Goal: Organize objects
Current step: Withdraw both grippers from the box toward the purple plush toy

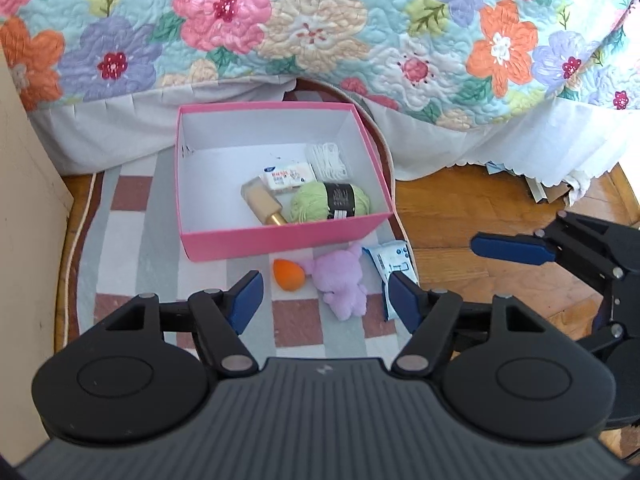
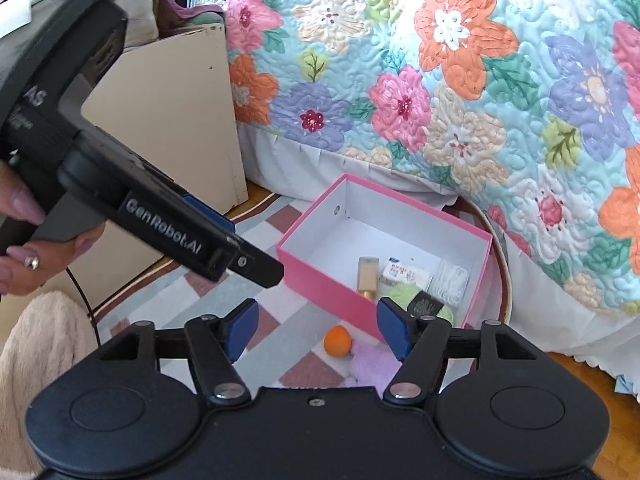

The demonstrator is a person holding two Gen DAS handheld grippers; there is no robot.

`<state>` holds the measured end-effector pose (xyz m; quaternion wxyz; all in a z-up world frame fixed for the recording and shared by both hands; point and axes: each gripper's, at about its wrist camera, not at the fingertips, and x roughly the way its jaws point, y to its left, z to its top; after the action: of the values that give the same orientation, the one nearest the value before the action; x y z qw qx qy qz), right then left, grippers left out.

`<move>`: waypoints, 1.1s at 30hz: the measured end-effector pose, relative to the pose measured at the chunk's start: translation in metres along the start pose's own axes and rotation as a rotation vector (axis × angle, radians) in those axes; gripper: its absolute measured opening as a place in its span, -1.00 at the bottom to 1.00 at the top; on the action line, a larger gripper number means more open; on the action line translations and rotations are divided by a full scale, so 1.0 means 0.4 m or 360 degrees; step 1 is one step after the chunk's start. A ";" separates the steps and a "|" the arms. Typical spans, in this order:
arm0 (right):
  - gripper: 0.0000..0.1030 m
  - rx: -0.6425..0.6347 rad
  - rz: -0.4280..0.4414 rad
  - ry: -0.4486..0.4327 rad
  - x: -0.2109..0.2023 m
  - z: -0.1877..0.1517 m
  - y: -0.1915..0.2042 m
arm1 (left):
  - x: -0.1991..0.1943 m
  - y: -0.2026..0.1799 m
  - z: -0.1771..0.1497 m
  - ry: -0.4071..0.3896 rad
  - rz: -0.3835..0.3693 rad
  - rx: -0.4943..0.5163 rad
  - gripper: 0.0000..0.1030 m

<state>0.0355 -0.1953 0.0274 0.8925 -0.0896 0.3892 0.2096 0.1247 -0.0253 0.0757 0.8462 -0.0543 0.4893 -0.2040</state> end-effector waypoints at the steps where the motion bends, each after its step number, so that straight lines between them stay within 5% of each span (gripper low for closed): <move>1: 0.41 0.0010 -0.0008 0.0009 0.000 -0.014 0.002 | 0.000 -0.002 -0.010 -0.0019 -0.0005 0.0007 0.33; 7: 0.67 0.0100 -0.0035 0.0003 0.010 -0.090 0.018 | 0.018 -0.010 -0.058 -0.0076 -0.0072 0.0003 0.43; 20: 0.69 0.0141 -0.0202 -0.0254 0.144 -0.262 0.015 | 0.145 -0.009 -0.140 -0.0134 -0.0145 -0.0027 0.91; 33: 0.68 0.0220 -0.0308 -0.0138 0.348 -0.328 -0.014 | 0.343 0.040 -0.187 -0.0155 -0.0140 -0.0117 0.98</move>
<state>0.0366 -0.2002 -0.1638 0.9286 -0.0558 0.3532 0.0988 0.1257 -0.0574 -0.0782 0.8567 -0.1166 0.4518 -0.2200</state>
